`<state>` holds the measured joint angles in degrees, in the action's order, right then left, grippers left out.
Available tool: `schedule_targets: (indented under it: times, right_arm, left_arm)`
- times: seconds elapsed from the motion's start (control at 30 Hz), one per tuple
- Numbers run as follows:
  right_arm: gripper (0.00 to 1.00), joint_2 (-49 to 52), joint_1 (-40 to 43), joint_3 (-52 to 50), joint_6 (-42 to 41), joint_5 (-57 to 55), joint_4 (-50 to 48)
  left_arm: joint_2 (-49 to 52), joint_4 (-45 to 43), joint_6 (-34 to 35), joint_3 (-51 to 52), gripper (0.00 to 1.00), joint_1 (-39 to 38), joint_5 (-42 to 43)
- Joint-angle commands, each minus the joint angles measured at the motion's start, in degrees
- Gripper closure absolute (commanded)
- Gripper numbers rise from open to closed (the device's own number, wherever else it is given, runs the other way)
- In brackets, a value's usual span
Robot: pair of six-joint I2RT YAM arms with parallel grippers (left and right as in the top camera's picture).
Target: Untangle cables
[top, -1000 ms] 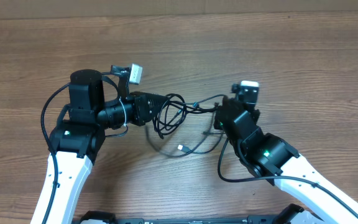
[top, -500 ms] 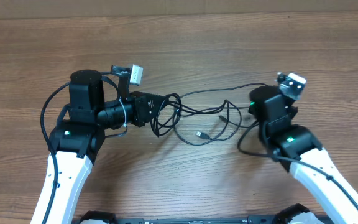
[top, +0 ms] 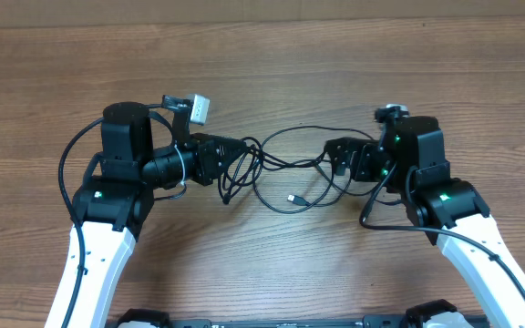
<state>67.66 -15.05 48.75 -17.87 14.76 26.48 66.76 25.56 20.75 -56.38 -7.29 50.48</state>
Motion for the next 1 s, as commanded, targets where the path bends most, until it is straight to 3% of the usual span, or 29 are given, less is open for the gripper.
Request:
schedule_targets:
  times: [0.0,0.13,0.2,0.27,0.4,0.47,0.6,0.73,0.77,0.9,0.97]
  right_arm:
    - [0.00,-1.2,0.0,1.6,4.4,10.8,-1.0]
    - [0.00,-1.3,-0.3,1.6,5.0,30.3,-4.9]
    - [0.00,-1.3,-1.9,1.6,9.2,33.1,-5.0]
    - [0.00,-1.1,-4.4,1.6,13.4,30.9,-4.7]
    - [0.03,-0.4,-10.2,1.6,13.4,18.5,-5.4]
    - [0.03,-0.3,-12.5,1.6,11.2,12.0,-5.9]
    - [0.02,-0.3,-15.2,1.6,3.4,10.8,-9.0]
    - [0.00,-0.3,-17.1,1.6,-8.0,10.7,-8.8]
    - [0.00,-0.3,-17.4,1.6,-14.7,9.0,-7.3]
    - [0.00,-0.3,-17.4,1.5,-42.8,1.9,2.9]
    - [0.00,0.0,-18.0,1.5,-46.3,2.3,4.7]
  left_arm:
    - [-0.5,-0.3,-2.2,-1.1,0.96,0.1,0.0]
    - [-0.5,-0.3,-2.6,-1.1,0.96,0.1,0.0]
    - [-0.5,-0.6,-2.6,-1.1,0.96,0.1,0.2]
    - [-0.5,-0.9,-2.6,-1.1,0.96,0.1,0.2]
    - [-0.5,-0.7,-2.6,-1.1,0.96,0.1,2.0]
    - [-0.5,-0.7,-2.6,-1.1,0.96,0.1,3.3]
    - [-0.5,-0.9,-0.8,-1.1,0.96,0.1,2.4]
    - [-0.5,-0.3,15.5,-1.1,0.96,0.2,-7.7]
    - [-0.5,0.7,24.0,-1.1,0.96,0.2,-12.7]
    - [-0.5,3.0,44.7,-1.1,0.96,0.2,-21.6]
    - [-0.5,2.7,48.0,-1.1,0.96,0.2,-23.1]
